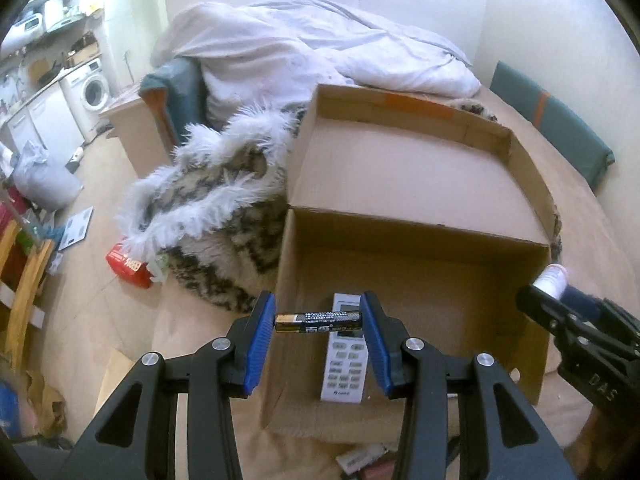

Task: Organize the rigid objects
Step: 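Carry the battery and pill bottle into the box and release both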

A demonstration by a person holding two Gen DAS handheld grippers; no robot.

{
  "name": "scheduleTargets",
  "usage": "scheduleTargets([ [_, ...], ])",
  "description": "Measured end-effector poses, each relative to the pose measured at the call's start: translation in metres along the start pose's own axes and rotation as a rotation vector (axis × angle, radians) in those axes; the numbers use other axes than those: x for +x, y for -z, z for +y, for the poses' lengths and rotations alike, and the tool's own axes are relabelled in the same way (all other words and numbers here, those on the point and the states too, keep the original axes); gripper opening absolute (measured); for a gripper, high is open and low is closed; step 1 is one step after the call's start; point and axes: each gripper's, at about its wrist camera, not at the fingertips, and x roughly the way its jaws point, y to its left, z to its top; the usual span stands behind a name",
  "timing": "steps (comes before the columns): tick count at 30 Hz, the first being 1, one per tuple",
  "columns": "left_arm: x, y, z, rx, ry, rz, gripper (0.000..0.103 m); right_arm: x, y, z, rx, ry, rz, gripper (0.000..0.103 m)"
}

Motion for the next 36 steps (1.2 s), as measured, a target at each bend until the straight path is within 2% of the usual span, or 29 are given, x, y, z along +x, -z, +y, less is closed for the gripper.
scheduleTargets([
  [4,0.021,0.005,-0.001,-0.020,-0.002,0.019,0.040,0.024,0.005,-0.009,0.046,0.003,0.061,0.055],
  [9,0.042,0.011,0.001,-0.054,0.018,0.067,0.040,0.043,0.013,-0.009,0.041,0.018,0.121,0.055],
  [18,0.058,0.024,-0.015,0.079,0.025,0.082,0.040,0.075,0.025,-0.006,0.030,0.028,0.228,0.055],
  [23,0.068,0.032,-0.016,0.079,0.035,0.141,0.040,0.084,0.032,-0.007,0.026,0.042,0.273,0.055],
  [36,0.086,0.039,-0.021,0.094,0.000,0.196,0.040,0.092,0.036,-0.007,0.056,0.040,0.316,0.055],
])
